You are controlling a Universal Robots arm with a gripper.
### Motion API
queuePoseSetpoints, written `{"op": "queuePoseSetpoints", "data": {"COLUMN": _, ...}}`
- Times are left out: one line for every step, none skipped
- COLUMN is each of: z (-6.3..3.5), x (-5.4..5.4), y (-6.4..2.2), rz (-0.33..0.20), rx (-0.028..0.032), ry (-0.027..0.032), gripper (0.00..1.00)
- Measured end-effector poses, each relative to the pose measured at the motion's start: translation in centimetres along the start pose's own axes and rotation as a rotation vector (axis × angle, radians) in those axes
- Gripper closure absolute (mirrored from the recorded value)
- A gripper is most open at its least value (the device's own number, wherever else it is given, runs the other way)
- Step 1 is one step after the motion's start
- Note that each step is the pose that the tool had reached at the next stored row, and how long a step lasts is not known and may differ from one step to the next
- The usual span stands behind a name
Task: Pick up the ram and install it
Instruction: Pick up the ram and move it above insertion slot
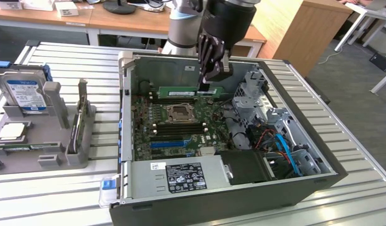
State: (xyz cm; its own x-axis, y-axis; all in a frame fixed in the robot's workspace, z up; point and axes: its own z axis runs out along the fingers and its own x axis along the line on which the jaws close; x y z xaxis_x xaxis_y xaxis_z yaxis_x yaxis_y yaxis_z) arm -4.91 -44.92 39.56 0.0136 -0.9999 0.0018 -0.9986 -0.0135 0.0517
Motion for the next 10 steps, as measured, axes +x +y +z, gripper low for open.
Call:
{"op": "queuePoseSetpoints", "data": {"z": 0.08, "x": -0.4, "y": -0.01, "rz": 0.000, "rx": 0.0000, "ry": -0.0011, "gripper": 0.88}}
{"op": "queuePoseSetpoints", "data": {"z": 0.16, "x": -0.8, "y": -0.02, "rz": 0.000, "rx": 0.0001, "ry": -0.0024, "gripper": 0.88}}
{"op": "queuePoseSetpoints", "data": {"z": 0.23, "x": -1.2, "y": -0.03, "rz": 0.000, "rx": 0.0001, "ry": -0.0035, "gripper": 0.88}}
{"op": "queuePoseSetpoints", "data": {"z": 0.31, "x": -1.6, "y": -0.03, "rz": 0.000, "rx": 0.0001, "ry": -0.0049, "gripper": 0.88}}
{"op": "queuePoseSetpoints", "data": {"z": 0.37, "x": -1.9, "y": -0.04, "rz": 0.000, "rx": 0.0002, "ry": -0.0064, "gripper": 0.88}}
{"op": "queuePoseSetpoints", "data": {"z": 0.41, "x": -2.0, "y": -0.04, "rz": 0.000, "rx": 0.0002, "ry": -0.0073, "gripper": 0.88}}
{"op": "queuePoseSetpoints", "data": {"z": 0.41, "x": -2.0, "y": -0.05, "rz": 0.000, "rx": 0.0002, "ry": -0.0073, "gripper": 0.88}}
{"op": "queuePoseSetpoints", "data": {"z": 0.41, "x": -2.0, "y": -0.05, "rz": 0.000, "rx": 0.0002, "ry": -0.0074, "gripper": 0.88}}
{"op": "queuePoseSetpoints", "data": {"z": 0.41, "x": -2.0, "y": -0.05, "rz": 0.000, "rx": 0.0002, "ry": -0.0074, "gripper": 0.88}}
{"op": "queuePoseSetpoints", "data": {"z": 0.41, "x": -2.0, "y": -0.05, "rz": 0.000, "rx": 0.0002, "ry": -0.0074, "gripper": 0.88}}
